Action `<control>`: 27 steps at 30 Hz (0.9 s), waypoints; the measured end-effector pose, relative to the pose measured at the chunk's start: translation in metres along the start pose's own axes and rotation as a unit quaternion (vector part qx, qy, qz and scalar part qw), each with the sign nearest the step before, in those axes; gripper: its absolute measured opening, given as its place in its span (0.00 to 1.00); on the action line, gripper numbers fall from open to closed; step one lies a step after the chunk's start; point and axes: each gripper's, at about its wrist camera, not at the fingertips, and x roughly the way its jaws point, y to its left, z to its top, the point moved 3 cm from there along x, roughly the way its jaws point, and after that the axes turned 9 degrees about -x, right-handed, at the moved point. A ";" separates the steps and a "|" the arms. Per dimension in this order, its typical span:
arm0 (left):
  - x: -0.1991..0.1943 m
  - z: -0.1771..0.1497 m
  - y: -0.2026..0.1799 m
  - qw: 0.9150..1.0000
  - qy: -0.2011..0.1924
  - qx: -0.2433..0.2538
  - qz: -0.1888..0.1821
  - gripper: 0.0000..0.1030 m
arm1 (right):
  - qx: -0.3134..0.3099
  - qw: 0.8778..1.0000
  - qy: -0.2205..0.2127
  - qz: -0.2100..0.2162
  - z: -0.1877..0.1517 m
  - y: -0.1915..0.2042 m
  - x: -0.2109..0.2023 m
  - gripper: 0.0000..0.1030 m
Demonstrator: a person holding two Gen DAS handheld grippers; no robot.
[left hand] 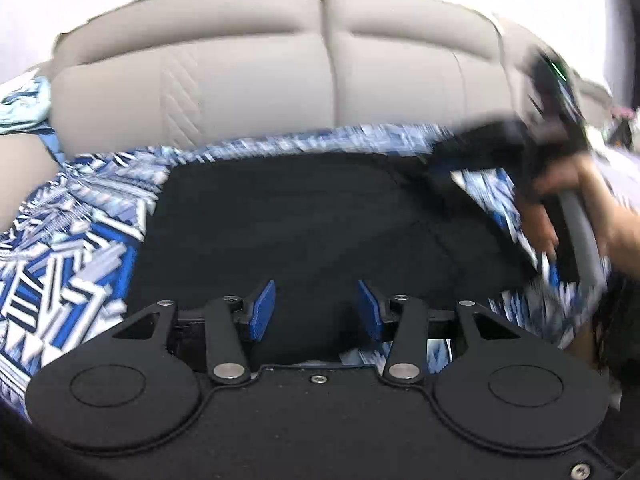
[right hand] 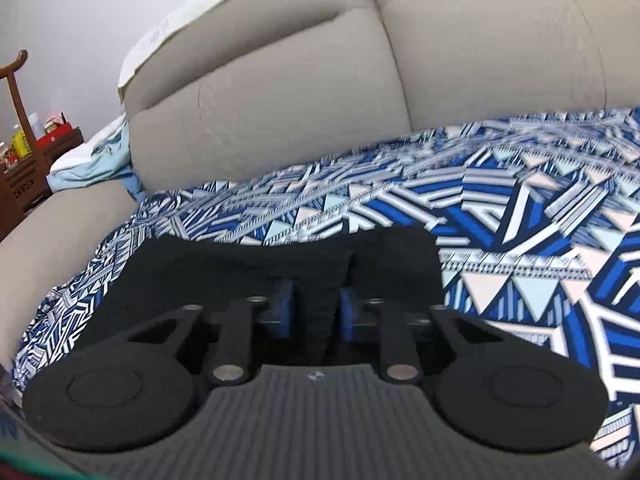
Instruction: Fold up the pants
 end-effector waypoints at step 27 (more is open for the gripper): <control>0.124 0.100 0.117 0.983 -0.011 -0.138 0.122 0.54 | 0.086 0.994 -0.048 -0.044 0.001 -0.044 -0.015 0.90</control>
